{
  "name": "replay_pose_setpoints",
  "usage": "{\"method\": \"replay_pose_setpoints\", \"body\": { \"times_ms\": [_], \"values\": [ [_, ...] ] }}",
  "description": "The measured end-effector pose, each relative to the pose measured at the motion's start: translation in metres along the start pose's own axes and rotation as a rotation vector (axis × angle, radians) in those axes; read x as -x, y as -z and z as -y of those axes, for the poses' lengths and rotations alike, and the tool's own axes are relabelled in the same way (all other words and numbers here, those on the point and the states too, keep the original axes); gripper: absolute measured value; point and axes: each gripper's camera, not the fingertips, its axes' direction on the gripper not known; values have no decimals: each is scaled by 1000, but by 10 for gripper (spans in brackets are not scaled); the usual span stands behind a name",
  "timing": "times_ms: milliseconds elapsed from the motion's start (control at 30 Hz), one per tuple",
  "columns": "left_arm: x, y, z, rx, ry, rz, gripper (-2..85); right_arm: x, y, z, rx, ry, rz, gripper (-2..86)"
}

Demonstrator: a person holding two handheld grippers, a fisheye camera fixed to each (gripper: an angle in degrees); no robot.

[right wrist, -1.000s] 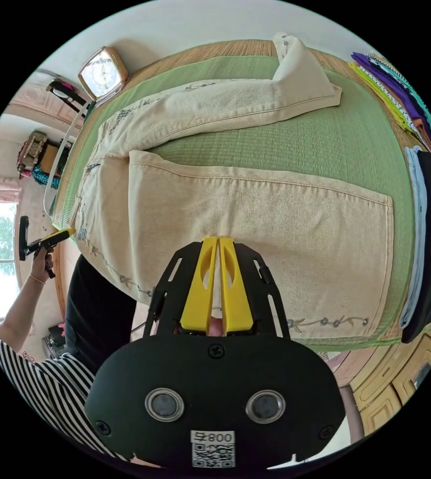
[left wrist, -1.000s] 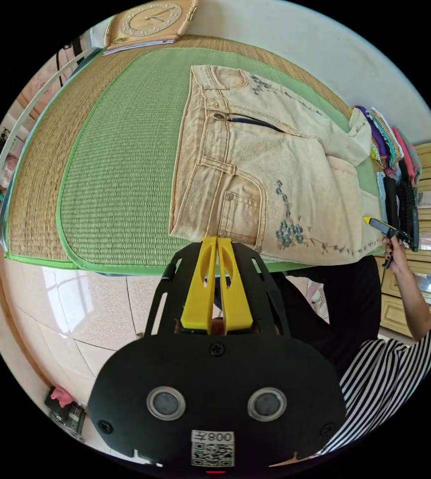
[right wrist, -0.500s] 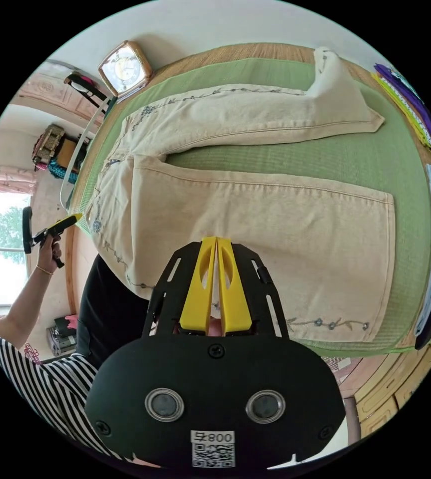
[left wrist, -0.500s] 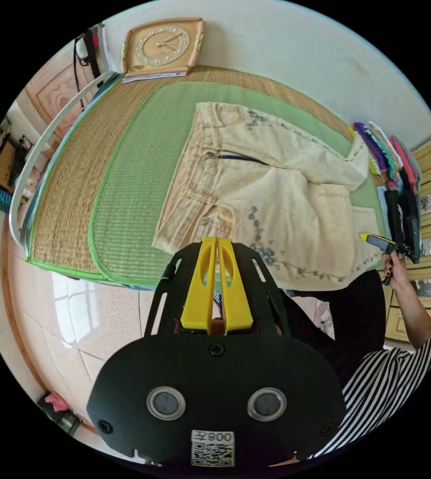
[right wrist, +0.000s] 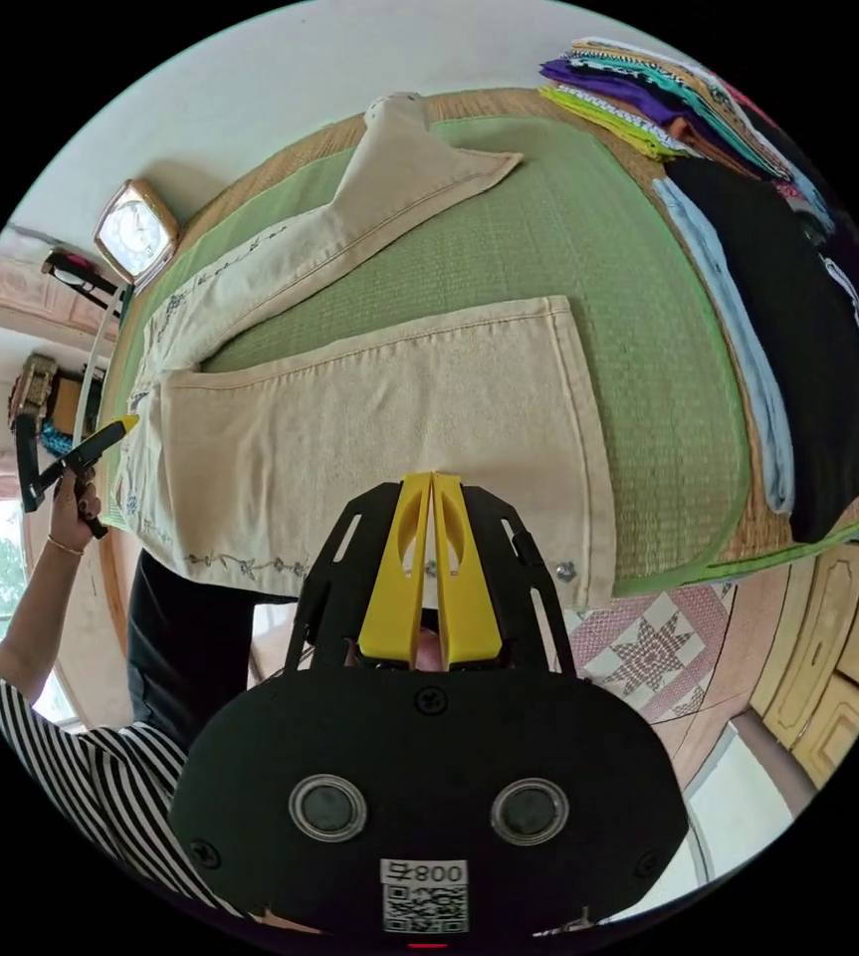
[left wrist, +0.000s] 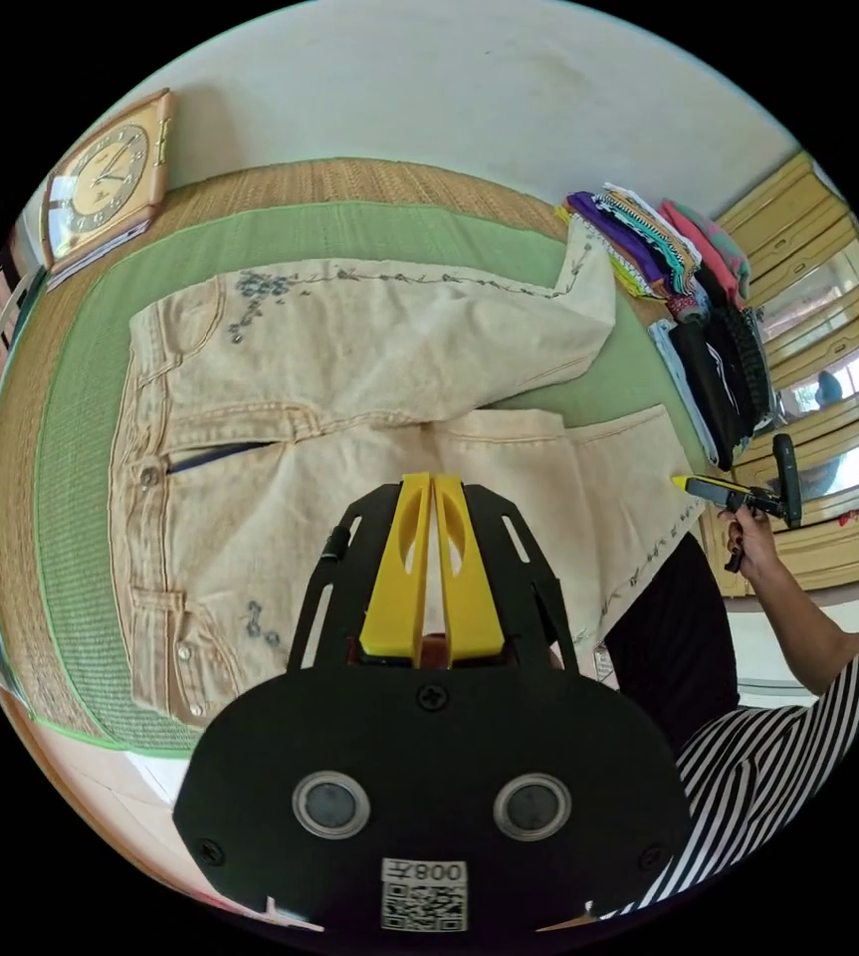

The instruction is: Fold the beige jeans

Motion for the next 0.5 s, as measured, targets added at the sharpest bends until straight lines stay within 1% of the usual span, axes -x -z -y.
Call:
{"method": "replay_pose_setpoints", "body": {
  "times_ms": [100,167,233,267,333,500],
  "values": [
    [-10,-18,30,7,-53,15,1,-5,18,46,-102,28,7,-4],
    [-15,-29,46,18,-78,28,1,-7,23,86,-130,62,22,-4],
    [-20,-46,63,44,-98,54,1,-8,25,139,-149,80,-35,-4],
    [-20,-51,67,52,-100,60,1,-9,25,152,-150,79,-46,-4],
    [-20,-68,78,81,-91,75,1,-14,18,194,-127,74,-50,-4],
    [-16,-93,94,96,-82,77,1,-30,-14,236,-1,76,-86,-4]
  ]
}}
